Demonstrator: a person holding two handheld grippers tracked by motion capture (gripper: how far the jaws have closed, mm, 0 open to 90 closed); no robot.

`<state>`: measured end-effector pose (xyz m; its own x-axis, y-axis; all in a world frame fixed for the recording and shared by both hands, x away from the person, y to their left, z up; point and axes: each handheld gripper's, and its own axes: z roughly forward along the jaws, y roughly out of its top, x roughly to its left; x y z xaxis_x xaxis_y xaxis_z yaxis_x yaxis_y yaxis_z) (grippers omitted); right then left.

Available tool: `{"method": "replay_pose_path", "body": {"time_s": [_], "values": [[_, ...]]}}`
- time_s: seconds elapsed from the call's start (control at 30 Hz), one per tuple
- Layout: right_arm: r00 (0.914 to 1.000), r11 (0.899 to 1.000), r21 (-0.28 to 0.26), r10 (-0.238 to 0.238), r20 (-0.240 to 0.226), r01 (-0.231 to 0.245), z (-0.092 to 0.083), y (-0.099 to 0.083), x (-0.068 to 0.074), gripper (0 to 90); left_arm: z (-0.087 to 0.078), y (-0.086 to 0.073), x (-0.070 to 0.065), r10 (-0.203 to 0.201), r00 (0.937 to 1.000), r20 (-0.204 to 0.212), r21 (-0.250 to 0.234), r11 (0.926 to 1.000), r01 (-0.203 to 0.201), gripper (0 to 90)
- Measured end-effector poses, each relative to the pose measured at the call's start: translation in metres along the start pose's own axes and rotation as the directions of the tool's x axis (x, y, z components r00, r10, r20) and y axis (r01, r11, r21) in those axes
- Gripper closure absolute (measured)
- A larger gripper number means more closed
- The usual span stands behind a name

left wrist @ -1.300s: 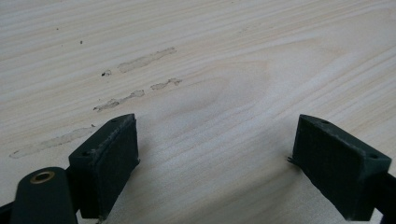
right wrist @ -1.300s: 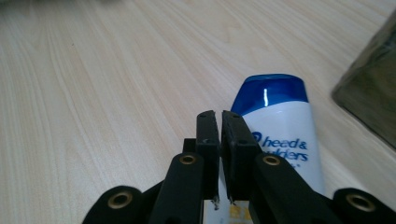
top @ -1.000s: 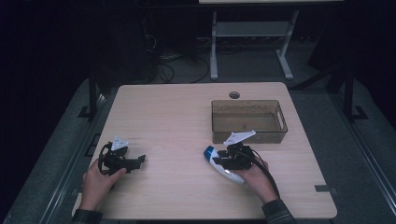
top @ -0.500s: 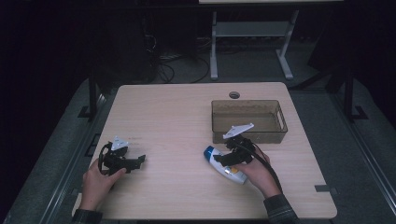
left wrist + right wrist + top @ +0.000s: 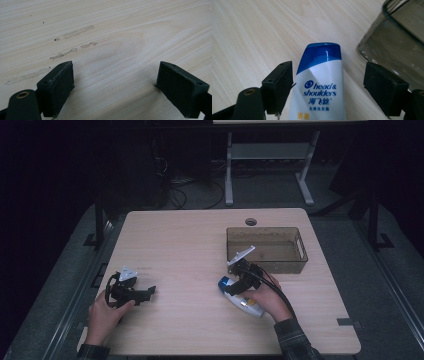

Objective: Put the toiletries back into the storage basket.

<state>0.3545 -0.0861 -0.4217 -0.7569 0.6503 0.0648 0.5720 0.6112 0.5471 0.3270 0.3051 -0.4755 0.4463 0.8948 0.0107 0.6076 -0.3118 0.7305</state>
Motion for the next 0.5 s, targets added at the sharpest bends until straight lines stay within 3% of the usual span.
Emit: {"method": "replay_pose_path", "body": {"time_s": [0.5], "values": [[0.9994, 0.989, 0.146, -0.035, -0.004, 0.036, 0.029, -0.001, 0.007, 22.3, 0.0, 0.0, 0.0, 0.0, 1.0, 0.0, 0.0, 1.0, 0.0, 13.0]]}}
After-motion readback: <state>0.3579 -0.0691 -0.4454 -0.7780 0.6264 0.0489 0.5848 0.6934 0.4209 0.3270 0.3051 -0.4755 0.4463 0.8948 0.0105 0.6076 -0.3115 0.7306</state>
